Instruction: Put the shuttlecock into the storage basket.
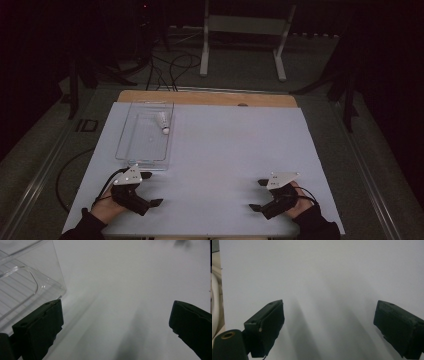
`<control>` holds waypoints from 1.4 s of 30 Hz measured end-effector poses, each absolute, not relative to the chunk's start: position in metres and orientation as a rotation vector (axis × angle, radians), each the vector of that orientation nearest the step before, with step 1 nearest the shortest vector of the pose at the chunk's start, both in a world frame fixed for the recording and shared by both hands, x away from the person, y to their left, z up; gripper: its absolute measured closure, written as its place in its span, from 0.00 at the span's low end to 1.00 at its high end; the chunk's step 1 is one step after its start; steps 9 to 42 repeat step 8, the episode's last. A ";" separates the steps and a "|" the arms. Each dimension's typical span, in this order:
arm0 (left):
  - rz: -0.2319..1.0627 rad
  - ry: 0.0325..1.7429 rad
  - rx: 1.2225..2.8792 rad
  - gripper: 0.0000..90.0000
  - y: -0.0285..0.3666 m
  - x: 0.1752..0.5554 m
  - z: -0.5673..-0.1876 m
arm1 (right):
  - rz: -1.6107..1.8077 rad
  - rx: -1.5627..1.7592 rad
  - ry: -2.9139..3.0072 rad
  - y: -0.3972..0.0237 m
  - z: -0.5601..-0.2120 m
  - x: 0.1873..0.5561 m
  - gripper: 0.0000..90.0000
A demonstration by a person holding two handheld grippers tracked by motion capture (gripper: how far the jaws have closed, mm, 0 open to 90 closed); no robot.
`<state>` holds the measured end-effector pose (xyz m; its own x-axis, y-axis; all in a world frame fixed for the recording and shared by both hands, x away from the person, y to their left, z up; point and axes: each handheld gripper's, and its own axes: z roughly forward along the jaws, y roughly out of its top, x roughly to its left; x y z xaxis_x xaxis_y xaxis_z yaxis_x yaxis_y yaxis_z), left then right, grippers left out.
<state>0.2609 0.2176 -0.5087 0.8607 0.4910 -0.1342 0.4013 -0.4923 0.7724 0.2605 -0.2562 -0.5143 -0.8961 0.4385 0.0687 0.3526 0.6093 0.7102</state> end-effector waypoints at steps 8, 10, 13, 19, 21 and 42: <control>0.120 0.651 2.157 0.00 0.217 0.261 -0.510 | 1.149 0.670 2.721 -0.256 -0.515 0.261 0.11; 0.120 0.651 2.157 0.00 0.217 0.261 -0.510 | 1.149 0.670 2.721 -0.256 -0.515 0.261 0.11; 0.120 0.651 2.157 0.00 0.217 0.261 -0.510 | 1.149 0.670 2.721 -0.256 -0.515 0.261 0.11; 0.120 0.651 2.157 0.00 0.217 0.261 -0.510 | 1.149 0.670 2.721 -0.256 -0.515 0.261 0.11; 0.120 0.651 2.157 0.00 0.217 0.261 -0.510 | 1.149 0.670 2.721 -0.256 -0.515 0.261 0.11; 0.120 0.651 2.157 0.00 0.217 0.261 -0.510 | 1.149 0.670 2.721 -0.256 -0.515 0.261 0.11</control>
